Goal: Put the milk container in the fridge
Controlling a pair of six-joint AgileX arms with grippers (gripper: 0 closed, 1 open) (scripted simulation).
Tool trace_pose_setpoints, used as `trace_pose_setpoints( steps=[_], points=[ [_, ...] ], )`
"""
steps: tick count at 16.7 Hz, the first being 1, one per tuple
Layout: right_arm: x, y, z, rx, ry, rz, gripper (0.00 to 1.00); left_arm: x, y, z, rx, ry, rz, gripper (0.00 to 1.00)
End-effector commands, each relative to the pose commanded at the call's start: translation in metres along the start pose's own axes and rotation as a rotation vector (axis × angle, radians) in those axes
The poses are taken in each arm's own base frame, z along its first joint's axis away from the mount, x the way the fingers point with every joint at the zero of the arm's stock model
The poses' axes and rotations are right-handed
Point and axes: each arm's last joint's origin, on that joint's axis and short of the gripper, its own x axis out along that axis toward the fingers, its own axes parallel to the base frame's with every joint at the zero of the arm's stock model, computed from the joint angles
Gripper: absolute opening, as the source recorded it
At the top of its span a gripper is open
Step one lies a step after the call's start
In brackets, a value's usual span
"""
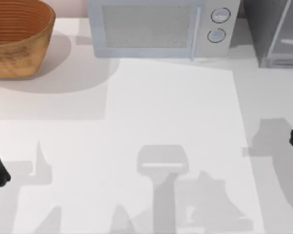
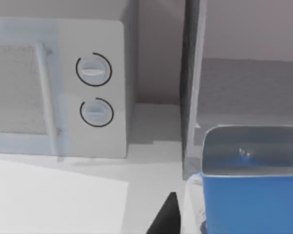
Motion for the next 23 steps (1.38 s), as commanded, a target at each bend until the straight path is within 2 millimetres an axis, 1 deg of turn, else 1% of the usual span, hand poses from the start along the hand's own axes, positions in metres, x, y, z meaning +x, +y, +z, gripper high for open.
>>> trace_pose_setpoints(
  steps=[2, 5, 7, 10, 19, 21, 23],
  points=[
    [-0.019, -0.018, -0.012, 0.018, -0.02, -0.004, 0.0, 0.0, 0.0, 0.0, 0.0, 0.0, 0.0, 1.0],
    [-0.038, -0.035, -0.028, 0.032, -0.06, -0.016, 0.0, 0.0, 0.0, 0.0, 0.0, 0.0, 0.0, 1.0],
    [-0.047, -0.042, -0.036, 0.032, -0.091, -0.027, 0.0, 0.0, 0.0, 0.0, 0.0, 0.0, 0.0, 1.0],
    [-0.054, -0.049, -0.041, 0.024, -0.126, -0.043, 0.0, 0.0, 0.0, 0.0, 0.0, 0.0, 0.0, 1.0],
    [-0.056, -0.05, -0.039, 0.02, -0.142, -0.048, 0.0, 0.0, 0.0, 0.0, 0.0, 0.0, 0.0, 1.0],
    [-0.056, -0.051, -0.029, 0.014, -0.16, -0.049, 0.0, 0.0, 0.0, 0.0, 0.0, 0.0, 0.0, 1.0],
    [-0.054, -0.053, -0.011, 0.009, -0.187, -0.05, 0.0, 0.0, 0.0, 0.0, 0.0, 0.0, 0.0, 1.0]
  ],
)
